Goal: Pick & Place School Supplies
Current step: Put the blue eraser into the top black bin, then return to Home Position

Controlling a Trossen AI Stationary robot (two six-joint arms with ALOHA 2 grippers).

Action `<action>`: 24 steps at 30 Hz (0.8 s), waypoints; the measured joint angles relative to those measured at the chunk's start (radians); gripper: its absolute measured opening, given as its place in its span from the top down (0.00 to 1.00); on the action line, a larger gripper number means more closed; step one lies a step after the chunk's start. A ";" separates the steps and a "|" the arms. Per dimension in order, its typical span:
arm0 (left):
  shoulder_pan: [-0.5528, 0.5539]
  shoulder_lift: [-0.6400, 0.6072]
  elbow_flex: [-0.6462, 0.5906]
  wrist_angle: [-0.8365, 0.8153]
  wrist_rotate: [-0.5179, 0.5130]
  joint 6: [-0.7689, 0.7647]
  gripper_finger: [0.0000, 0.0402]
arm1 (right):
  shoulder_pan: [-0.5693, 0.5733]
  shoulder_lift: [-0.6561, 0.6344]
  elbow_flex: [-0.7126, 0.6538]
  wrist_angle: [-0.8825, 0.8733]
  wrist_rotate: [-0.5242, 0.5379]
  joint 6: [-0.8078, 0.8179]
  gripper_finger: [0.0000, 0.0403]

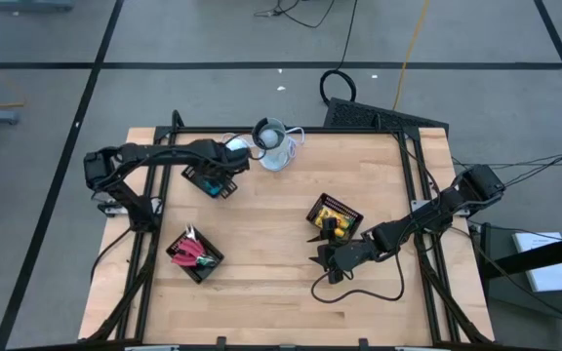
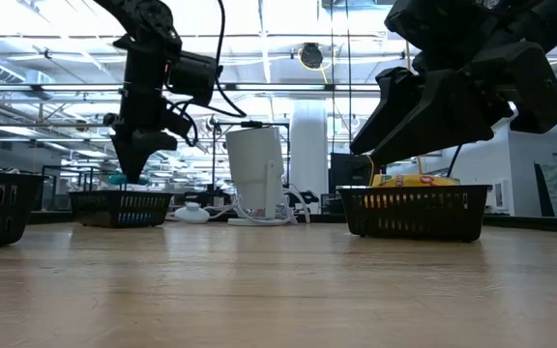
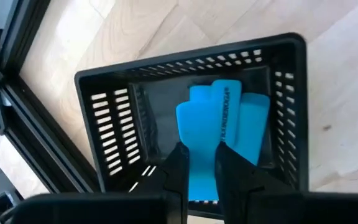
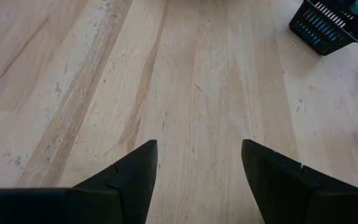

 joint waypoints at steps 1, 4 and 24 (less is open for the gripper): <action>0.005 0.000 0.000 0.001 0.001 0.002 0.87 | 0.000 0.000 0.000 0.000 0.000 0.000 0.44; 0.021 0.000 -0.001 0.003 0.001 0.016 0.74 | 0.000 0.000 0.000 0.000 0.000 0.000 0.44; -0.057 -0.132 -0.001 0.168 0.024 0.176 0.40 | 0.005 -0.031 0.000 0.001 0.042 -0.052 0.44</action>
